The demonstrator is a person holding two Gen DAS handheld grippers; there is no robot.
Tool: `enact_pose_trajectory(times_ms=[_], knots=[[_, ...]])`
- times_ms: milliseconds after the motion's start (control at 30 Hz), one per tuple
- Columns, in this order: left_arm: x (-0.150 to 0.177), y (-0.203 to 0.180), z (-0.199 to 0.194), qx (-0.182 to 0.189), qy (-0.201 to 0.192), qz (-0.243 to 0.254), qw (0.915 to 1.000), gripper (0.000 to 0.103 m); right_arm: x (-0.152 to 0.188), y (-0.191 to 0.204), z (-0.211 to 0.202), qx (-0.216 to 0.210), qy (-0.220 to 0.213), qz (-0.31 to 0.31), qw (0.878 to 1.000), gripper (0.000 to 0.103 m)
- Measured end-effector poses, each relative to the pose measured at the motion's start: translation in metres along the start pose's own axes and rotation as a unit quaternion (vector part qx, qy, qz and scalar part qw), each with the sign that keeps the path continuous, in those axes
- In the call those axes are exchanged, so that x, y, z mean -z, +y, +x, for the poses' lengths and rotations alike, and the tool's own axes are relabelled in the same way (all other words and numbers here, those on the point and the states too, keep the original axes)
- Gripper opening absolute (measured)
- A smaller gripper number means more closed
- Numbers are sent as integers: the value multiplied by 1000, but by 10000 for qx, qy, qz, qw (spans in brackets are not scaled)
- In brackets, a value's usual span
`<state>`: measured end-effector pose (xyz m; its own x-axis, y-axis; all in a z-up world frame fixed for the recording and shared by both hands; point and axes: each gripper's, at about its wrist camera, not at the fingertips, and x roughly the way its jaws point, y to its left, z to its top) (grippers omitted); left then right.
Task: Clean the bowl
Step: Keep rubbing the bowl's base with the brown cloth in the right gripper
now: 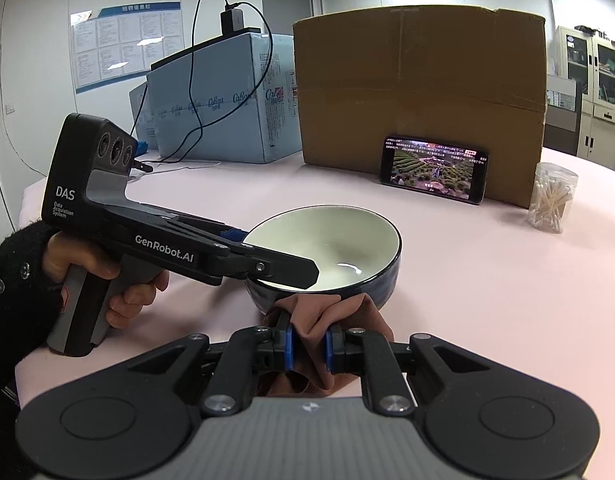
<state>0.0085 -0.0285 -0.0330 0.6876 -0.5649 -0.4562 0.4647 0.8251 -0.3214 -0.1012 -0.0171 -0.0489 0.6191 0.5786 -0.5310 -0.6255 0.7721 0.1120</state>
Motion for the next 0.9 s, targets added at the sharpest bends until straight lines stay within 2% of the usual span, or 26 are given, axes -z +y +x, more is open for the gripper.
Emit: enact_pose_trajectory(times_ms=[133,400,633,900], knots=[[0,3,1,8,-2,-8,10000,80,-1,3,-1,-52,-24,-30,10000,16],[1,12,-2,15,-6,-17,10000,80,-3,-8,-8,171,-145,77,9997,16],[1,16,-3,-13,-5,-11,10000,80,-4,-1,-4,72,-139,71,9999,16],[1,19,-9,-30,-18,25,10000,80,-3,-1,-5,152,-147,40,9998,17]])
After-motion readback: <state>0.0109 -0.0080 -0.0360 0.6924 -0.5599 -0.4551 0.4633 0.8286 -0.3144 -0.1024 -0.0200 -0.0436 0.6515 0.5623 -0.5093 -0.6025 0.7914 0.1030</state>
